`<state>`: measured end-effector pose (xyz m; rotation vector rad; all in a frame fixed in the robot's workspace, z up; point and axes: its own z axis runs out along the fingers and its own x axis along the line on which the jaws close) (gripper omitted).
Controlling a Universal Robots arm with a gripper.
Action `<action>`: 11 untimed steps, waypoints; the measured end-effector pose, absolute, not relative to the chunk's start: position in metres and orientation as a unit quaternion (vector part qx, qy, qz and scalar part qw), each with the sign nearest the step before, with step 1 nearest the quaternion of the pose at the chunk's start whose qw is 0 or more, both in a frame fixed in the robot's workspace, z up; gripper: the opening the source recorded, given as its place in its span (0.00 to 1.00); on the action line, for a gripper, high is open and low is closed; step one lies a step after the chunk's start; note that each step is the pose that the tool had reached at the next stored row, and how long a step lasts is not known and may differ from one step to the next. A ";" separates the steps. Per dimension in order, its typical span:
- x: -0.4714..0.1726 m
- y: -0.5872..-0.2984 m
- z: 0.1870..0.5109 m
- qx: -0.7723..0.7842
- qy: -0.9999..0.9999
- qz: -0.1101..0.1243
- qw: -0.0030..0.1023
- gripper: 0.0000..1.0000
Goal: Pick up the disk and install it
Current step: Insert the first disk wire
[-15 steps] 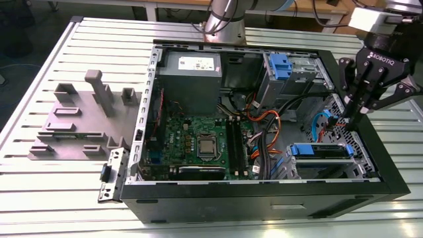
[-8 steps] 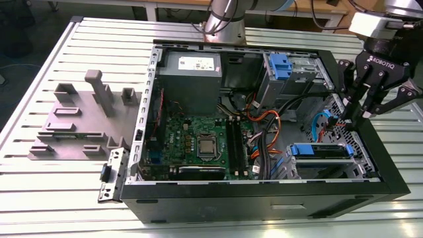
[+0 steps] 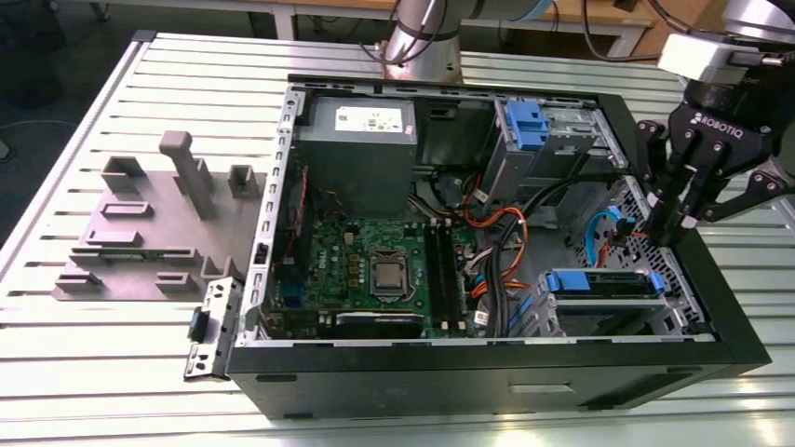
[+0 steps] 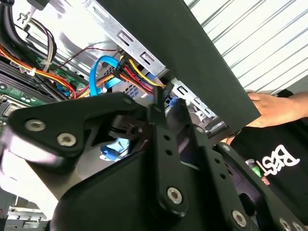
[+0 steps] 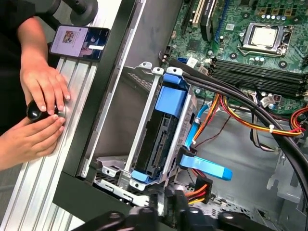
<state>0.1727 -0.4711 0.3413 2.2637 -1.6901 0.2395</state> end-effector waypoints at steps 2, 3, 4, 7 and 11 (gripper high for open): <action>0.173 -0.471 0.341 0.789 -0.589 0.083 0.153 0.24; 0.173 -0.471 0.341 0.789 -0.589 0.083 0.153 0.17; 0.173 -0.471 0.341 0.789 -0.589 0.083 0.153 0.16; 0.164 -0.471 0.341 0.789 -0.589 0.084 0.152 0.16; 0.153 -0.472 0.341 0.789 -0.589 0.084 0.152 0.16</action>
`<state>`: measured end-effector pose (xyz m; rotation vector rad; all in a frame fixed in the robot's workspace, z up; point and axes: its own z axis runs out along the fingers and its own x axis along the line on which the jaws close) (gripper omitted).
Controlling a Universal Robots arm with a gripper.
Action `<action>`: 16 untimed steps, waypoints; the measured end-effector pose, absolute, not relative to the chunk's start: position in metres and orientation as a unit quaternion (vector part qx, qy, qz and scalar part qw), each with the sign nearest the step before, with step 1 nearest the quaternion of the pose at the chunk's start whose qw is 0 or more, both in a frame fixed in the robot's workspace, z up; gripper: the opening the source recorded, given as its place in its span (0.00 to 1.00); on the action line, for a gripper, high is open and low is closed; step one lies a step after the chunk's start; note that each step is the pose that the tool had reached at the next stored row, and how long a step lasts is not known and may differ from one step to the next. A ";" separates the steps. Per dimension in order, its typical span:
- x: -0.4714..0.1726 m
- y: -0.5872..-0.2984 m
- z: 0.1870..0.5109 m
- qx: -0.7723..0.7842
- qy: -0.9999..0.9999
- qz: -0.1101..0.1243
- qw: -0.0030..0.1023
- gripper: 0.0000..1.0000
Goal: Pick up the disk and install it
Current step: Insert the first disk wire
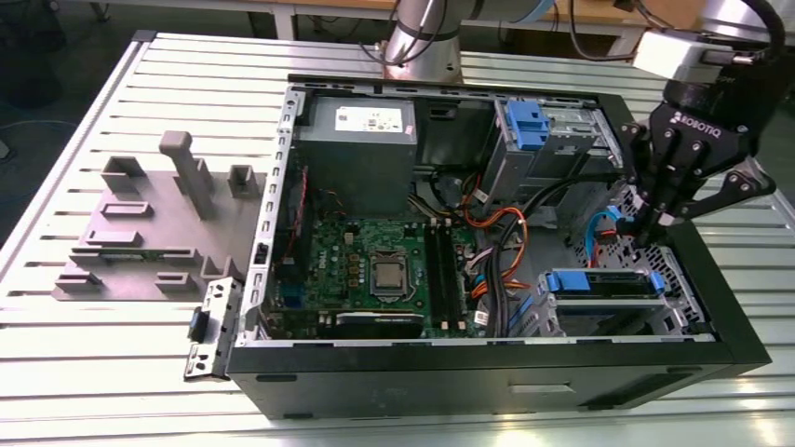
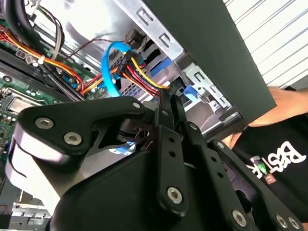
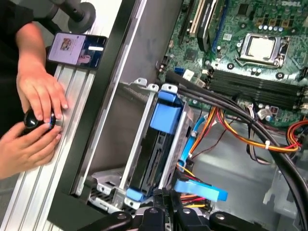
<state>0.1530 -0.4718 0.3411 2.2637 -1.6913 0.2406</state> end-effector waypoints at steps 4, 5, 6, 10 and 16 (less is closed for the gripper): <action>0.152 -0.476 0.341 0.790 -0.590 0.078 0.145 0.16; 0.152 -0.477 0.341 0.791 -0.591 0.077 0.142 0.16; 0.152 -0.479 0.341 0.791 -0.591 0.075 0.140 0.16; 0.152 -0.485 0.340 0.792 -0.592 0.071 0.133 0.16; 0.149 -0.485 0.340 0.786 -0.600 0.082 0.124 0.16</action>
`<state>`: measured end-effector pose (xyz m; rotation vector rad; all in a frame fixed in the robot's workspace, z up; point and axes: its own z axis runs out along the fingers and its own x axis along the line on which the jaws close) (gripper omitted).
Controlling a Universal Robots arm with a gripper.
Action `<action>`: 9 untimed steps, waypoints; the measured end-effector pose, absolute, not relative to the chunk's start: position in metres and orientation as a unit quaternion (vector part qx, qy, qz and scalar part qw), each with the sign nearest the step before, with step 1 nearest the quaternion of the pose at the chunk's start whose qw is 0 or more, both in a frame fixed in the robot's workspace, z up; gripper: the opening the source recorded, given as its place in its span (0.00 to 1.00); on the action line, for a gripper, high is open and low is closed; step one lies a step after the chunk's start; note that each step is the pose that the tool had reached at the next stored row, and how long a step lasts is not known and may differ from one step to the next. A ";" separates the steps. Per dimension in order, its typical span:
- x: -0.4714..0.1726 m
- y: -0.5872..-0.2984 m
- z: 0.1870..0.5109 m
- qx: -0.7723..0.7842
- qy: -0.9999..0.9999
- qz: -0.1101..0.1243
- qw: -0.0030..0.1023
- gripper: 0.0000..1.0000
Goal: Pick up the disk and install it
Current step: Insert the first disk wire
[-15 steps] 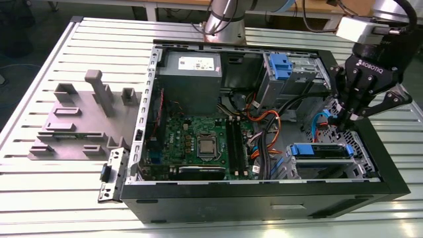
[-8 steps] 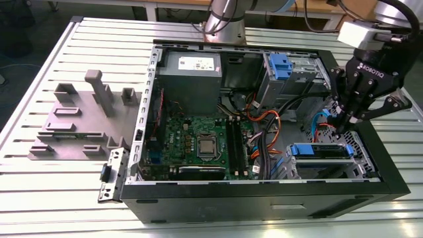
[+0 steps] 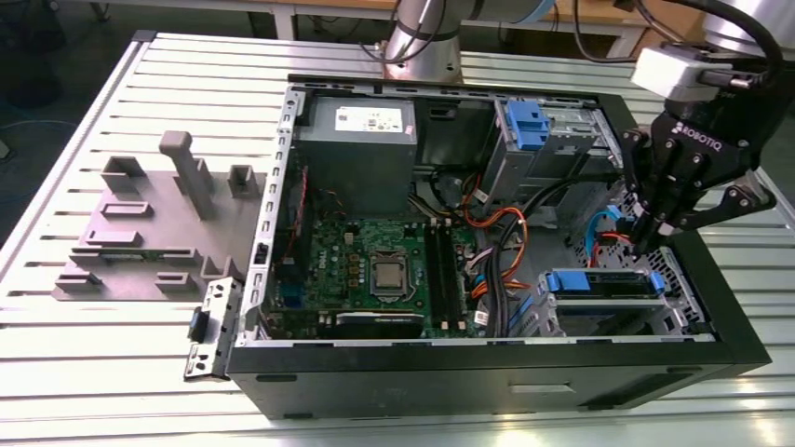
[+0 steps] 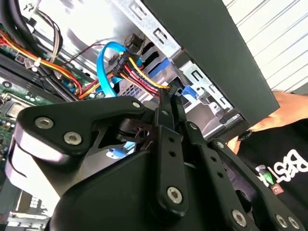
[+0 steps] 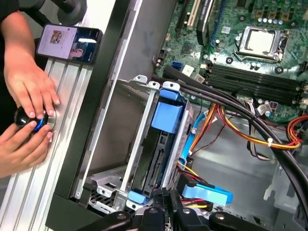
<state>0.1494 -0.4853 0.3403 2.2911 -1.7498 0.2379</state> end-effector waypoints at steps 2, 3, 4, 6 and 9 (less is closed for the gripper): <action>0.149 -0.485 0.340 0.778 -0.611 0.081 0.125 0.16; 0.149 -0.485 0.340 0.773 -0.616 0.080 0.125 0.16; 0.149 -0.485 0.340 0.769 -0.622 0.079 0.125 0.16; 0.149 -0.485 0.340 0.759 -0.634 0.078 0.126 0.16; 0.149 -0.485 0.340 0.746 -0.649 0.076 0.127 0.16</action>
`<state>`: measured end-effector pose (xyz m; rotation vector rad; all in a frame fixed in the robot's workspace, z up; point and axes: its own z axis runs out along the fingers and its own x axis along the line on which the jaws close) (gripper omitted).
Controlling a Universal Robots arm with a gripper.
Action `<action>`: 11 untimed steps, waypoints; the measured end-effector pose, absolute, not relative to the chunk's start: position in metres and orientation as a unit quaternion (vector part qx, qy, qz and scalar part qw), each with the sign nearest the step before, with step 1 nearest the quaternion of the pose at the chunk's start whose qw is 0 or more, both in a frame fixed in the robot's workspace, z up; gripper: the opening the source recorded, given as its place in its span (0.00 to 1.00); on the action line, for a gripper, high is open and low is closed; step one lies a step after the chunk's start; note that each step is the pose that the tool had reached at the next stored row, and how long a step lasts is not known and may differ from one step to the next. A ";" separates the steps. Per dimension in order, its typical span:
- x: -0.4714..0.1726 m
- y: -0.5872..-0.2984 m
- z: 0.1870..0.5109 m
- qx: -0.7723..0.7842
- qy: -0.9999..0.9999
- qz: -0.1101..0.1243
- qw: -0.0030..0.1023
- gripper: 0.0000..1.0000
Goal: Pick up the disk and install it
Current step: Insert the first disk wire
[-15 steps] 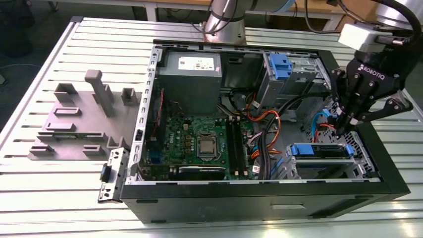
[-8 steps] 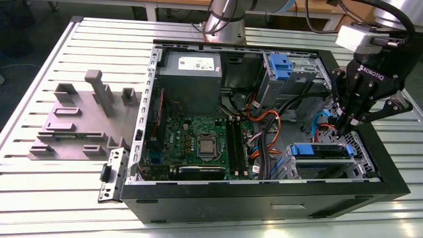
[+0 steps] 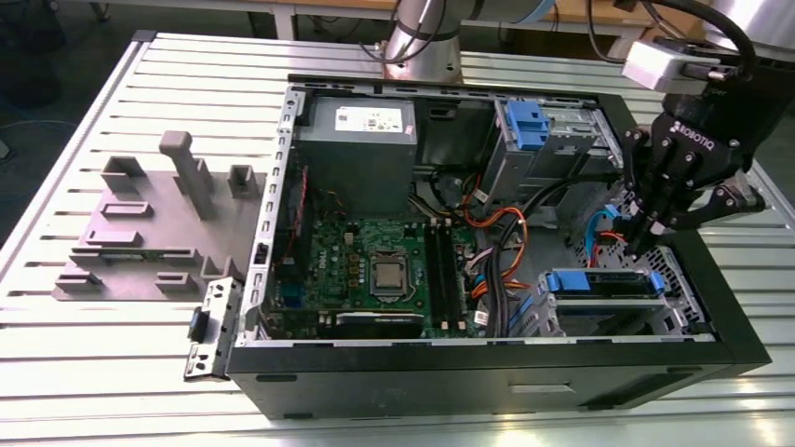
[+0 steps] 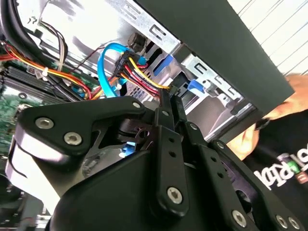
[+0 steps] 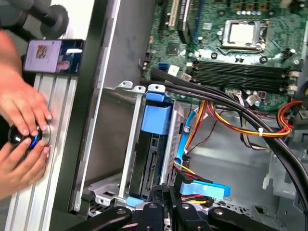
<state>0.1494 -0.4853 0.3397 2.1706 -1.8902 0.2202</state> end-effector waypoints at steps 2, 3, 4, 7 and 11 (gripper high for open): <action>0.149 -0.486 0.339 0.743 -0.653 0.076 0.126 0.16; 0.149 -0.488 0.339 0.743 -0.653 0.077 0.126 0.16; 0.149 -0.491 0.339 0.743 -0.653 0.077 0.125 0.16; 0.149 -0.500 0.337 0.743 -0.653 0.076 0.122 0.16; 0.146 -0.502 0.336 0.743 -0.655 0.078 0.114 0.16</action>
